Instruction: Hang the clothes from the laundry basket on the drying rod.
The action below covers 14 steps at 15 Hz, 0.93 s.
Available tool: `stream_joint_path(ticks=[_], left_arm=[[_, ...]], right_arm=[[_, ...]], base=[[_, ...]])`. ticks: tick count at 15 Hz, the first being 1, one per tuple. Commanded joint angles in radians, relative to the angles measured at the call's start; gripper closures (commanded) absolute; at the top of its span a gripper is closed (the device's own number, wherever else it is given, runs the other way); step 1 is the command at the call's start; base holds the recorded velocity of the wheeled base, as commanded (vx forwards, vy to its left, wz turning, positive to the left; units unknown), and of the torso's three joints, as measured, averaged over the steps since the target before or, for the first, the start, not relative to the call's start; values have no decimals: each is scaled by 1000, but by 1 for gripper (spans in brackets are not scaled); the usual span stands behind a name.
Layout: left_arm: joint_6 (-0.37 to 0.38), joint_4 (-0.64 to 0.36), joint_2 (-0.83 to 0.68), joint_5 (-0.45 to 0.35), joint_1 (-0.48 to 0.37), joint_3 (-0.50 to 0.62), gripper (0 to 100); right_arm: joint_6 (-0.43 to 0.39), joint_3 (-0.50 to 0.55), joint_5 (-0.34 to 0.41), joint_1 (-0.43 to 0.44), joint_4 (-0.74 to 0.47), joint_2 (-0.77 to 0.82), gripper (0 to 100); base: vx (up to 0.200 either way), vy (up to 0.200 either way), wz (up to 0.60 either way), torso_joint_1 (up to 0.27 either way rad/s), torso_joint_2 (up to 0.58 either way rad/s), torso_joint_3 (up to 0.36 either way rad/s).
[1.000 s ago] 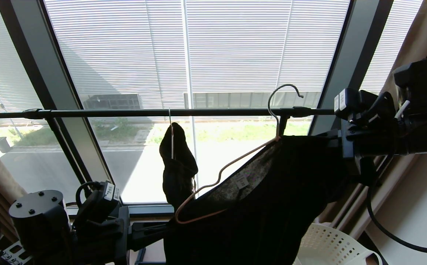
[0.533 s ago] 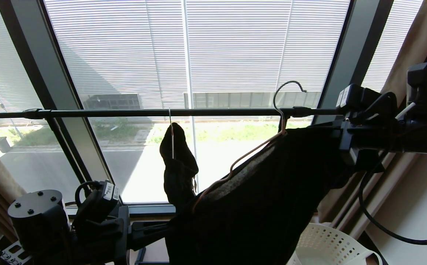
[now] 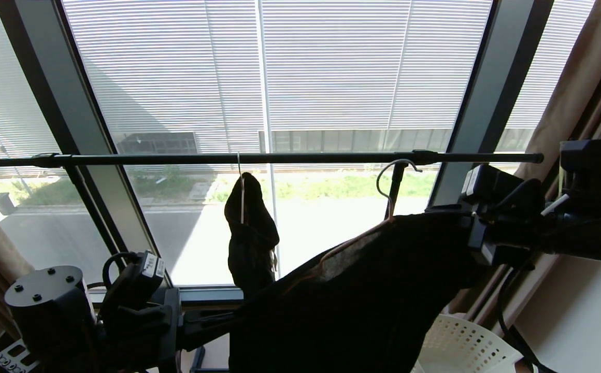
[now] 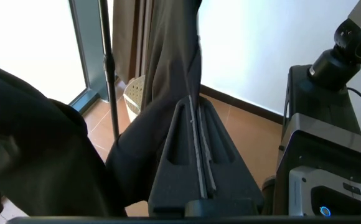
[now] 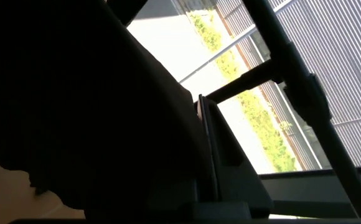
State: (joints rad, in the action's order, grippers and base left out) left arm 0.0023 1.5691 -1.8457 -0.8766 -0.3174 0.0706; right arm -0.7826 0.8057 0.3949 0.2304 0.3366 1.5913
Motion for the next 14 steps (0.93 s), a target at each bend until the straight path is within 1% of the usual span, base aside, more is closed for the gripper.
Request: stream_joint_path(ticks=[1,2,3,5,6,7,8,10,11,12,13,14], left_arm=[[-4,2,10,7,-2,1,100],[-4,2,10,7,-2,1,100],[-13,2,3,64,-9,17,100],[-28,2,5,131,-40,28,100],[-50,2,10,172,-63,43,100],[-64,2,10,194,-75,49,100],[-104,2,10,263,-124,69,100],[-108,2,28,269,-135,118,100],[-108,-47,49,269,-135,150,100],[-108,-169,89,269,-134,209,100],[-107,-305,138,269,-135,267,100],[-102,-498,204,271,-140,356,100]], right_arm=[[14,-163,-1,18,162,16,100],[14,-163,-1,18,162,16,100],[34,-235,-2,23,242,35,100],[43,-287,-1,36,277,44,100],[46,-313,1,38,300,49,100],[49,-315,5,40,311,53,100],[59,-306,19,40,325,67,100],[62,-267,12,40,328,118,100],[62,-261,7,38,332,125,100],[63,-258,5,38,344,125,100],[63,-260,5,38,351,122,100],[65,-261,4,40,352,118,100]], base=[[0,0,0,0,0,0],[0,0,0,0,0,0],[0,0,0,0,0,0],[0,0,0,0,0,0],[0,0,0,0,0,0],[0,0,0,0,0,0],[0,0,0,0,0,0],[0,0,0,0,0,0],[0,0,0,0,0,0],[0,0,0,0,0,0],[0,0,0,0,0,0],[0,0,0,0,0,0]])
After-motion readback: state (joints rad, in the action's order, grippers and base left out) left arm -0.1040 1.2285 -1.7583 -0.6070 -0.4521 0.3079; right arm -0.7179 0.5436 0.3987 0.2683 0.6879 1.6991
